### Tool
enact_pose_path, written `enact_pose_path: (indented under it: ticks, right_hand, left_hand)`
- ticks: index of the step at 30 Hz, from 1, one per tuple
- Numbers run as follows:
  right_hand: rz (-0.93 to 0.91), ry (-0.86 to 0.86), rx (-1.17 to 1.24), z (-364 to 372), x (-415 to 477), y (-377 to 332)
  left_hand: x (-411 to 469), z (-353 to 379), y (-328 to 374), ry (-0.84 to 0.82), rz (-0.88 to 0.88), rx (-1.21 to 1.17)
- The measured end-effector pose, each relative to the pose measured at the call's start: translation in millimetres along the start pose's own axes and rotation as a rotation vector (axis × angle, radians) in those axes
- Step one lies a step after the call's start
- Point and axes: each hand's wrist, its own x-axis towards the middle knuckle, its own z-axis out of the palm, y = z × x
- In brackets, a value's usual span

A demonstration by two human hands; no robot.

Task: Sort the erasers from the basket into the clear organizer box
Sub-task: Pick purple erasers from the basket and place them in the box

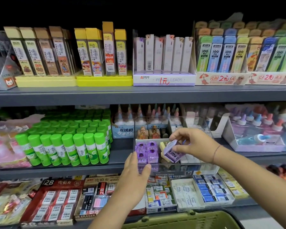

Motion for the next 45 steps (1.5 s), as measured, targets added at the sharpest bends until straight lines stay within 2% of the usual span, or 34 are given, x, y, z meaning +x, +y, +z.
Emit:
enact_pose_path:
  ticks: [4,12,19,24,29,33,40,45]
  right_hand:
    - [-0.043,-0.087,-0.107,4,6,-6]
    - [-0.112,-0.239,-0.512,25,19,-8]
    - [-0.062,-0.222,-0.331,19,14,5]
    - [0.019,0.011,-0.289,-4,29,12]
    - [0.025,-0.177,-0.506,12,39,13]
    - [-0.014,-0.145,-0.693,19,42,15]
    - [-0.007,-0.177,-0.660,19,43,16]
    - [-0.053,-0.185,-0.752,17,46,13]
  left_hand:
    - [1,1,-2,-0.001,0.010,-0.001]
    - [0,0,-1,-0.030,0.008,0.000]
    - [-1,-2,-2,-0.038,0.008,0.007]
    - [-2,-2,1,-0.046,0.004,0.007]
    - [-4,-2,2,-0.050,0.001,0.010]
    - [-4,-3,2,-0.054,0.011,0.008]
    - [-4,-2,1,-0.059,0.001,0.013]
    - [-5,-3,1,-0.061,0.003,0.006]
